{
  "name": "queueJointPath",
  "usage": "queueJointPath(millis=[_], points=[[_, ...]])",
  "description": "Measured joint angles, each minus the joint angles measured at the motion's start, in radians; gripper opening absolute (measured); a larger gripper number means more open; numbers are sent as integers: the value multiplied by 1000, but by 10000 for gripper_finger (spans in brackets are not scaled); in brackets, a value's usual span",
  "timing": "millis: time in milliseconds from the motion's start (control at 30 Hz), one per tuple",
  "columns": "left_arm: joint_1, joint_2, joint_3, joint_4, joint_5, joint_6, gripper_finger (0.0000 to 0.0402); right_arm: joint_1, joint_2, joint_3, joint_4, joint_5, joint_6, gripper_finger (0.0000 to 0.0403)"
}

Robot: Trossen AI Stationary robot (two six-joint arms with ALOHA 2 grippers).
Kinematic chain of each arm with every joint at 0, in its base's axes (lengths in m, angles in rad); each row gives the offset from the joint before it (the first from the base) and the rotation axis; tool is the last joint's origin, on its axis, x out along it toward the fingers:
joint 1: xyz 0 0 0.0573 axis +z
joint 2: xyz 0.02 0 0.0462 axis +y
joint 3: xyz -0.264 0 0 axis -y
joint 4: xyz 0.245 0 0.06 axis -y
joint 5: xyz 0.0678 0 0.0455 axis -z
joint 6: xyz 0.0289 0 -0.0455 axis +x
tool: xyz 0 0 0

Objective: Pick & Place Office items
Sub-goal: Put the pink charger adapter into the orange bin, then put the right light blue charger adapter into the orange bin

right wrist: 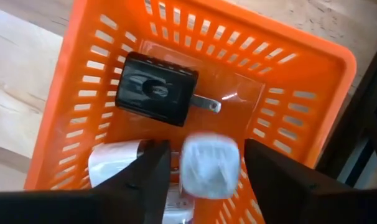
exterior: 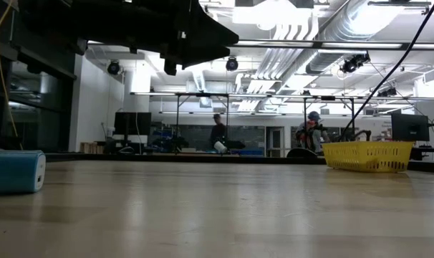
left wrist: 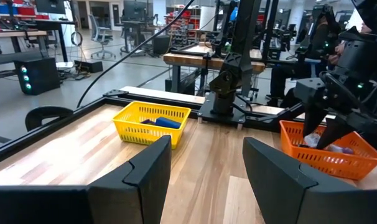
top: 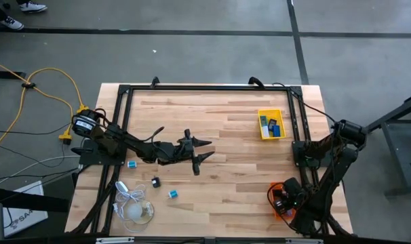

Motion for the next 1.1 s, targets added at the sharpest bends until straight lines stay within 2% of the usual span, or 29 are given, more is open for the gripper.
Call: queueJointPath(millis=[233, 633, 800, 1100], points=[[0, 0, 0, 0, 0, 0, 194, 0, 0, 0, 2, -22, -4, 219], [0, 0, 0, 0, 0, 0, 194, 0, -13, 0, 4, -23, -11, 221], [0, 0, 0, 0, 0, 0, 194, -21, -73, 0, -14, -18, -44, 221], [0, 0, 0, 0, 0, 0, 194, -102, -207, 0, -65, 61, -208, 221]])
